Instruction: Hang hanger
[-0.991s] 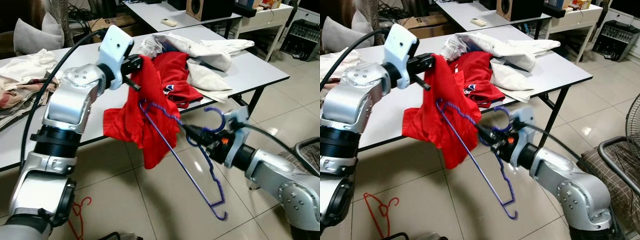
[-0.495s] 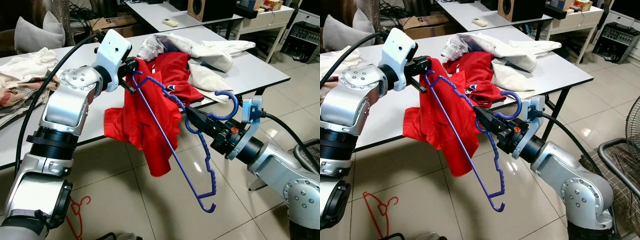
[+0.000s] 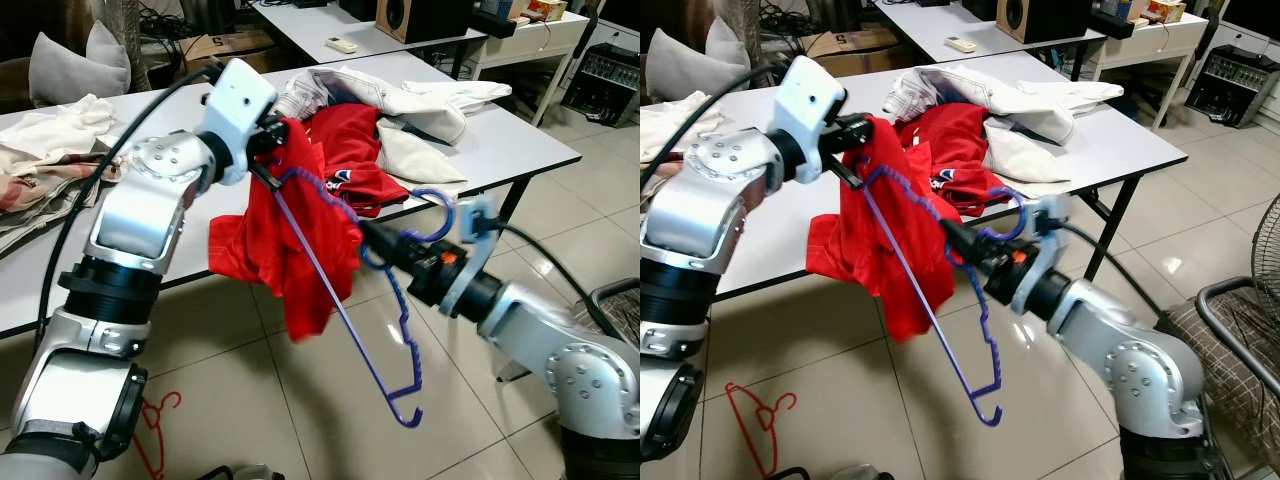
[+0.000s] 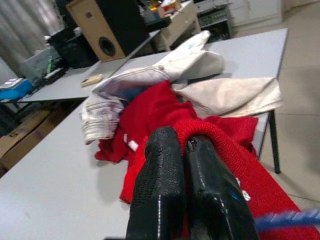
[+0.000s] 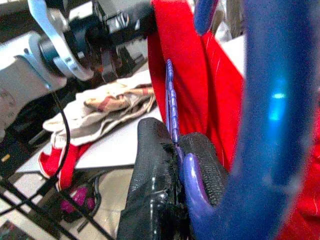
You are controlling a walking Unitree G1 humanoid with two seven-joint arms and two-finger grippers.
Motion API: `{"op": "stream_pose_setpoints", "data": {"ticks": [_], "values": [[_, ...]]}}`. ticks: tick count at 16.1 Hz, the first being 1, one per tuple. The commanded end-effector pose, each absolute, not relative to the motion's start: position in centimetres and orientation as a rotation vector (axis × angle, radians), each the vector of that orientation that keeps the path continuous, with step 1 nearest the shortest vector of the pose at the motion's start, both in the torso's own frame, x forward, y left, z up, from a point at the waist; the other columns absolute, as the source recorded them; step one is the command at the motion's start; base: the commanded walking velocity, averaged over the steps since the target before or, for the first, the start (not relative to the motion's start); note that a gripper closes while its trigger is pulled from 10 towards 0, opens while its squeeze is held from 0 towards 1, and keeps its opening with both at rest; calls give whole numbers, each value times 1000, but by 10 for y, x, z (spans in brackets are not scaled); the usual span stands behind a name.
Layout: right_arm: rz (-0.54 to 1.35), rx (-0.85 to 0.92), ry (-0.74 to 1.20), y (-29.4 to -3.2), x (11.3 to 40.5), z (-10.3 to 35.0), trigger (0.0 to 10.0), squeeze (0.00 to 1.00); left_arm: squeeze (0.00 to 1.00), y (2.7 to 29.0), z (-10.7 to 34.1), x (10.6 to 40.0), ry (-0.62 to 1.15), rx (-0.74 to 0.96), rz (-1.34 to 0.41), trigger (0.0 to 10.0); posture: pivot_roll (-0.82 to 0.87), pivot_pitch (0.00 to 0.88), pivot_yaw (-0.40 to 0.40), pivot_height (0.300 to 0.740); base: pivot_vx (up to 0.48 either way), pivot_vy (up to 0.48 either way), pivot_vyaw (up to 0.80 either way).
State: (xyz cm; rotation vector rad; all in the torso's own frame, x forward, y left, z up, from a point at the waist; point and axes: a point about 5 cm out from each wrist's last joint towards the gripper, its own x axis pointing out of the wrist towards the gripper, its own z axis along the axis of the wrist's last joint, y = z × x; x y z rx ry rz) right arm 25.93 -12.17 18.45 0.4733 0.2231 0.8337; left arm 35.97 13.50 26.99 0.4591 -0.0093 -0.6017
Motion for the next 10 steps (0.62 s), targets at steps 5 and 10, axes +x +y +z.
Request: {"op": "stream_pose_setpoints", "data": {"ticks": [5, 10], "values": [[726, 589, 241, -121, 270, 182, 10000, 0, 0, 124, 266, 352, -8, 496, -638, 0, -66, 0, 15, 740, 0, 0, 0], [575, 867, 241, -135, 271, 173, 10000, 0, 0, 149, 266, 356, 22, 589, -543, 0, -67, 0, 16, 740, 0, 0, 0]]}}
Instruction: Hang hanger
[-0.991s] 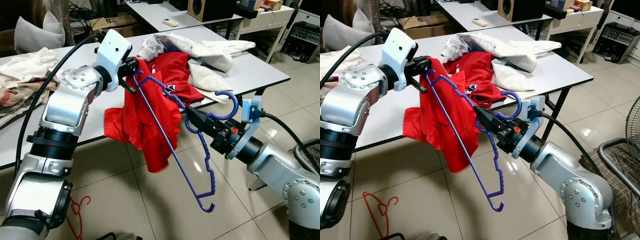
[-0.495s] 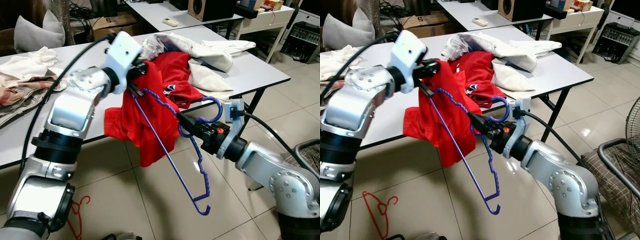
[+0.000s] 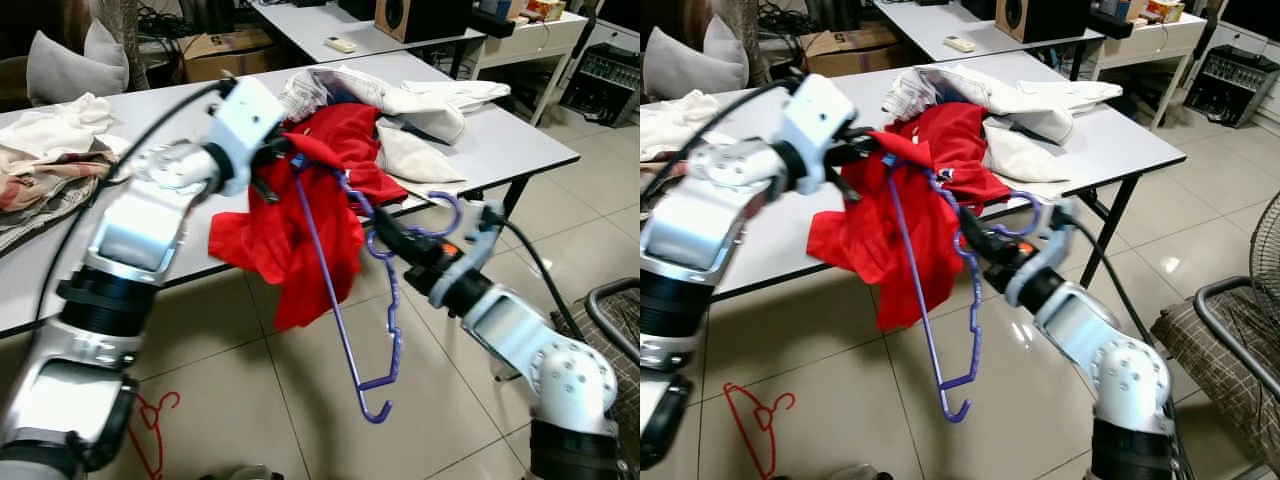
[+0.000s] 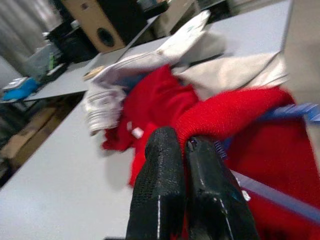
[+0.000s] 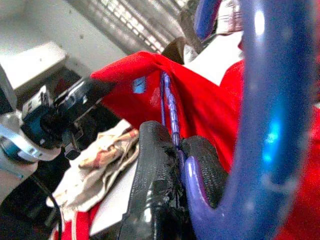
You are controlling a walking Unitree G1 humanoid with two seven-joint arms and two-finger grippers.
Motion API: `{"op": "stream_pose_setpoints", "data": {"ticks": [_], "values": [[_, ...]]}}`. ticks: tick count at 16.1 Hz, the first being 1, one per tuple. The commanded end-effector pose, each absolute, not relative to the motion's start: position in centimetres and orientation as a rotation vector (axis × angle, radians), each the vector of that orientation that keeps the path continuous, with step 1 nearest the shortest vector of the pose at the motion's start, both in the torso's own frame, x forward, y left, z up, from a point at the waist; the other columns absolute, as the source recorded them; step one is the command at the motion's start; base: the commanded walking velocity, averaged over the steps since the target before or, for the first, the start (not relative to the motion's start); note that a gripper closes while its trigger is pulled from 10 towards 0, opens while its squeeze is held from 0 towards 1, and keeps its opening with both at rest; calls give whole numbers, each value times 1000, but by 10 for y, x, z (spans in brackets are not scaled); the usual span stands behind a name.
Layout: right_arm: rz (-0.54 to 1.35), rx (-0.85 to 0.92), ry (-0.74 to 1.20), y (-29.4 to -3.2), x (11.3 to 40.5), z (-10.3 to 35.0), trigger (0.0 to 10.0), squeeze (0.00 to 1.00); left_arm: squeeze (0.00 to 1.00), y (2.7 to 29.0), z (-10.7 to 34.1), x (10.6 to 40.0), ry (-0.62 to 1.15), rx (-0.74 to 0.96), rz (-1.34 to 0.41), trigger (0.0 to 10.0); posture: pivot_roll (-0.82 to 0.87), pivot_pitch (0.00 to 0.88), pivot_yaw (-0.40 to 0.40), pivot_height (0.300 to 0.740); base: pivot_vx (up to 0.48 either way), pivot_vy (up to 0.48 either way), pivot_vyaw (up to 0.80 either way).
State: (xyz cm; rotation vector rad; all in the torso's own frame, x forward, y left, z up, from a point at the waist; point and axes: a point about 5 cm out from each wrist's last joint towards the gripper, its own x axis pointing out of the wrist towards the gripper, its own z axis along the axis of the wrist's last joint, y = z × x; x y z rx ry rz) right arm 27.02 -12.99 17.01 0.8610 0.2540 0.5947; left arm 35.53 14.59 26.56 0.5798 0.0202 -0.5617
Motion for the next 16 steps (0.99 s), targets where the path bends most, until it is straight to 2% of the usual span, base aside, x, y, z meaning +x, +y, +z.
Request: {"op": "stream_pose_setpoints", "data": {"ticks": [1, 5, 6, 7, 9, 11, 13, 16], "values": [[568, 885, 251, -136, 268, 171, 10000, 0, 0, 156, 268, 357, 26, 605, -519, 0, -67, 0, 15, 740, 0, 0, 0], [561, 837, 333, -140, 256, 163, 10000, 0, 0, 176, 276, 361, 29, 659, -457, 0, -71, 0, 18, 740, 0, 0, 0], [525, 796, 351, -144, 256, 158, 10000, 0, 0, 178, 277, 360, 31, 661, -458, 0, -72, 0, 19, 740, 0, 0, 0], [406, 707, 361, -154, 261, 149, 10000, 0, 0, 182, 278, 358, 31, 673, -455, 0, -75, 0, 19, 740, 0, 0, 0], [355, 697, 342, -160, 267, 146, 10000, 0, 0, 182, 281, 356, 26, 664, -475, 0, -74, 0, 16, 740, 0, 0, 0], [422, 713, 332, -153, 273, 145, 10000, 0, 0, 169, 280, 347, 20, 569, -596, 0, -72, 0, 17, 740, 0, 0, 0], [573, 735, 357, -134, 278, 144, 10000, 0, 0, 156, 281, 341, 6, 502, -663, 0, -64, 0, 15, 740, 0, 0, 0], [716, 592, 429, -114, 277, 135, 10000, 0, 0, 148, 282, 339, -11, 489, -674, 0, -51, 0, 11, 740, 0, 0, 0]]}}
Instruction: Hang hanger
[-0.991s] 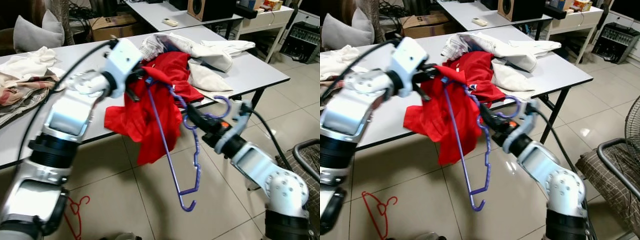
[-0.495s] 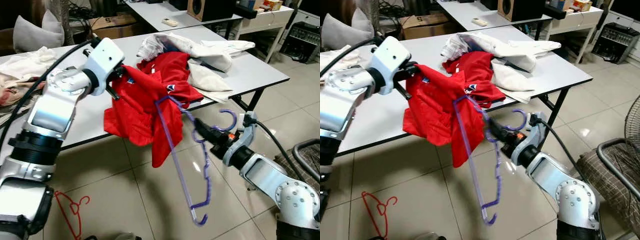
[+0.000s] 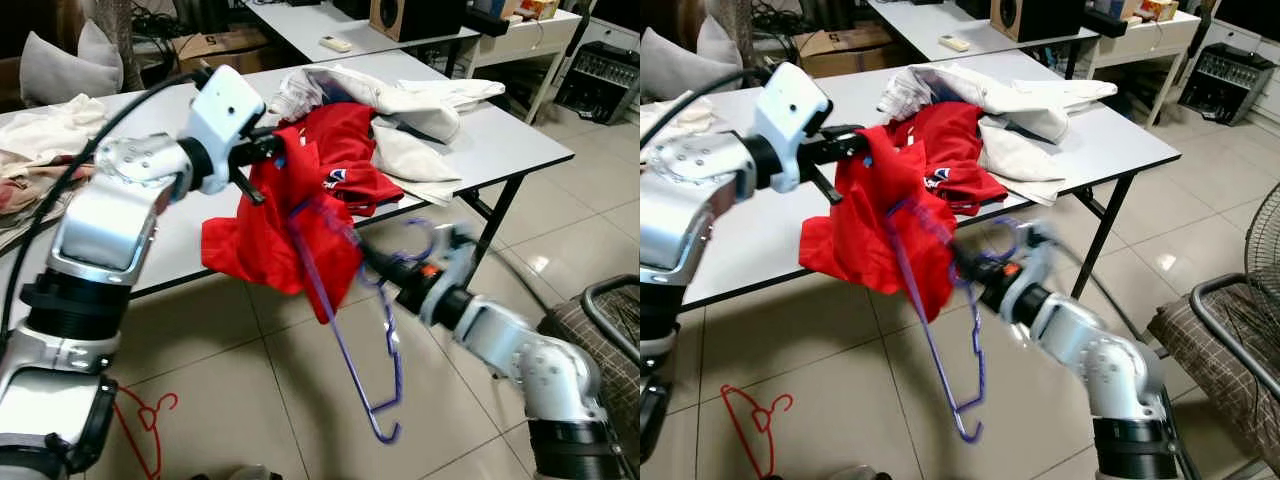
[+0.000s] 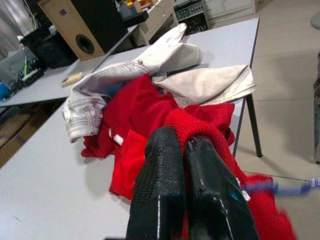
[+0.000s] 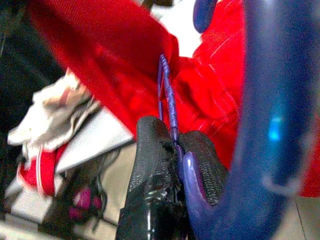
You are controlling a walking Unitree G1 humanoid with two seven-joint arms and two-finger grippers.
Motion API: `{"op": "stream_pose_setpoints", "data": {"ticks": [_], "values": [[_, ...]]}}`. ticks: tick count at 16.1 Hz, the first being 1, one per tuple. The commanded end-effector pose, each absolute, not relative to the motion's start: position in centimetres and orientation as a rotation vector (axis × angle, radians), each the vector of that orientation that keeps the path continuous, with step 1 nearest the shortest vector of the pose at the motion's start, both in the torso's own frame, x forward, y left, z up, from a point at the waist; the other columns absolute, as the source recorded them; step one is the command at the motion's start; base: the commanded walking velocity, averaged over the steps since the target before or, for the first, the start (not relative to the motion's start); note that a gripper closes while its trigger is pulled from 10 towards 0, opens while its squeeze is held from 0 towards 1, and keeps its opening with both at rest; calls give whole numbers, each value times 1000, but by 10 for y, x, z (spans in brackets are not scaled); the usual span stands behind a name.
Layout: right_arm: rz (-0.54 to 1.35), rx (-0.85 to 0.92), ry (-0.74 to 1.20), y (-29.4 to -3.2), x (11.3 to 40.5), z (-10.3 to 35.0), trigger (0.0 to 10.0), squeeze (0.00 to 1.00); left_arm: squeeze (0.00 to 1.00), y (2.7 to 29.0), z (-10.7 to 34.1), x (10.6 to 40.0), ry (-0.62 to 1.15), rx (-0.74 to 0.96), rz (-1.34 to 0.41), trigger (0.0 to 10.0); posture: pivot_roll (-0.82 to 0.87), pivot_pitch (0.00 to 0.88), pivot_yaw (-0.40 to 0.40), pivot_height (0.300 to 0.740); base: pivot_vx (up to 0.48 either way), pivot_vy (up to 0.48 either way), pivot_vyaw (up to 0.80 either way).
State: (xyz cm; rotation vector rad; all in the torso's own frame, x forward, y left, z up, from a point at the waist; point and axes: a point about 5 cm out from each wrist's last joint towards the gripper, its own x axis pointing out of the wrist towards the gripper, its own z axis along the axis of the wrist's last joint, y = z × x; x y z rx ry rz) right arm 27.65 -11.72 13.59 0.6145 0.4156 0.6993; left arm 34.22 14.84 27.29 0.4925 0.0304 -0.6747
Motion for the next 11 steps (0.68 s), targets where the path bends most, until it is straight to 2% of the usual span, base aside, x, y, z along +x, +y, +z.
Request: {"op": "stream_pose_setpoints", "data": {"ticks": [1, 4, 7, 8, 9, 11], "values": [[732, 589, 428, -110, 278, 135, 10000, 0, 0, 145, 283, 338, -14, 483, -686, 0, -52, 0, 11, 740, 0, 0, 0], [752, 518, 403, -108, 283, 137, 10000, 0, 0, 146, 286, 335, -10, 485, -691, 0, -46, 0, 10, 740, 0, 0, 0], [724, 528, 302, -112, 293, 143, 10000, 0, 0, 150, 286, 333, 3, 516, -693, 0, -39, 0, 11, 740, 0, 0, 0], [660, 605, 182, -116, 302, 156, 10000, 0, 0, 152, 283, 332, 20, 562, -689, 0, -34, 0, 11, 740, 0, 0, 0], [605, 814, 85, -124, 310, 170, 10000, 0, 0, 159, 274, 333, 58, 640, -668, 0, -35, 0, 13, 740, 0, 0, 0], [590, 944, 75, -129, 311, 170, 10000, 0, 0, 165, 268, 331, 91, 655, -666, 0, -36, 0, 16, 740, 0, 0, 0]]}}
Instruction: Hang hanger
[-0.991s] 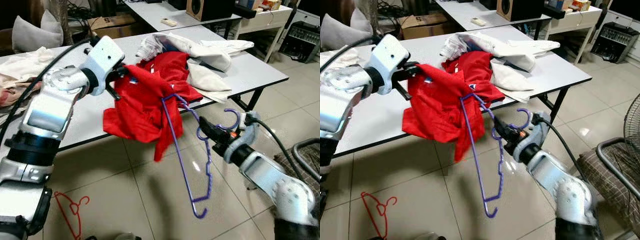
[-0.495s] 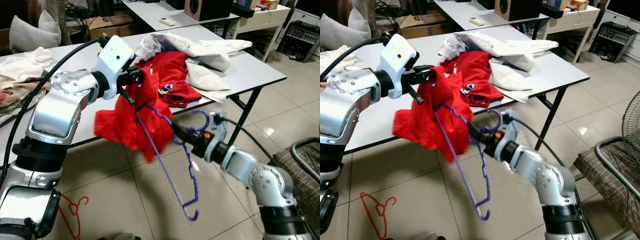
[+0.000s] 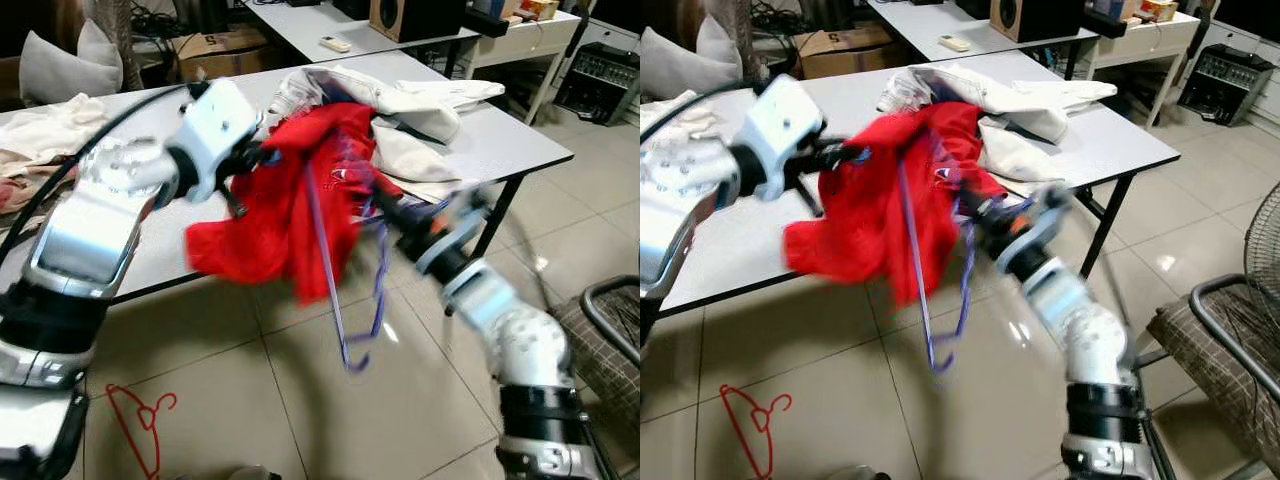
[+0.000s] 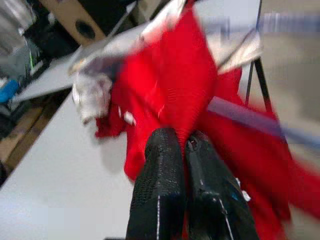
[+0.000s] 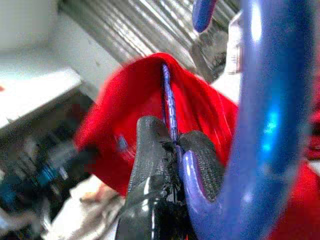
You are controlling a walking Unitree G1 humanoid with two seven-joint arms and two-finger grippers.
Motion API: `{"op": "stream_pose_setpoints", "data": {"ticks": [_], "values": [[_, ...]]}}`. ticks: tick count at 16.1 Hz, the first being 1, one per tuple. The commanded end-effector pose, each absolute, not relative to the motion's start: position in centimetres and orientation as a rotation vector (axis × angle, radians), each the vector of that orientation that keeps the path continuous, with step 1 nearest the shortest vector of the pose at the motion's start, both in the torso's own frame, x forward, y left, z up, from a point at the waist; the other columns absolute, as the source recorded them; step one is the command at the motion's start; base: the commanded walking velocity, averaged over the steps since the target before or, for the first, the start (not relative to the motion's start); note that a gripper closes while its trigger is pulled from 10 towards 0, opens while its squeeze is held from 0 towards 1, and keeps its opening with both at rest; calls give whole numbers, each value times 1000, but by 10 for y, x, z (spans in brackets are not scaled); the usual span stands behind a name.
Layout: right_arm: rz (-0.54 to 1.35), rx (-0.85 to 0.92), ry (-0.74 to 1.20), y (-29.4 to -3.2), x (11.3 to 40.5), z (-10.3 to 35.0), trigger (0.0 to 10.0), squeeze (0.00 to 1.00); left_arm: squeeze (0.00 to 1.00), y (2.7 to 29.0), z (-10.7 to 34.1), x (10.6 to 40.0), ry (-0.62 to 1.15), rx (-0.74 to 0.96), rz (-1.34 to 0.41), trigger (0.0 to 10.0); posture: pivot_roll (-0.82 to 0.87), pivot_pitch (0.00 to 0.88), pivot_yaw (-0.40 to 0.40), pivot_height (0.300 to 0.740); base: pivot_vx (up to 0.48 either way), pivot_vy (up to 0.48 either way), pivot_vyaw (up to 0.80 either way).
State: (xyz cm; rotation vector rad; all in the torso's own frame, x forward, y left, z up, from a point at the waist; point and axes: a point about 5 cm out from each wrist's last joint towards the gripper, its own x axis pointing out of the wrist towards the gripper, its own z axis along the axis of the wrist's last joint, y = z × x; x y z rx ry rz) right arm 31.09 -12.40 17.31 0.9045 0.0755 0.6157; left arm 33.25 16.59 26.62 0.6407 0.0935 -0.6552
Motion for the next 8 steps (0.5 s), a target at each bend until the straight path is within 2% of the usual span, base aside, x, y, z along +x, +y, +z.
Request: {"op": "stream_pose_setpoints", "data": {"ticks": [1, 3, 5, 8], "values": [[593, 959, 85, -128, 311, 168, 10000, 0, 0, 165, 267, 330, 98, 641, -676, 0, -36, 0, 19, 740, 0, 0, 0], [605, 998, 93, -126, 311, 165, 10000, 0, 0, 162, 260, 326, 121, 599, -714, 0, -36, 0, 21, 740, 0, 0, 0], [588, 1146, 88, -121, 317, 165, 10000, 0, 0, 155, 242, 315, 174, 559, -823, 0, -32, 0, 20, 740, 0, 0, 0], [592, 1155, 114, -114, 323, 163, 10000, 0, 0, 151, 231, 305, 219, 495, -902, 0, -30, 0, 20, 740, 0, 0, 0]]}}
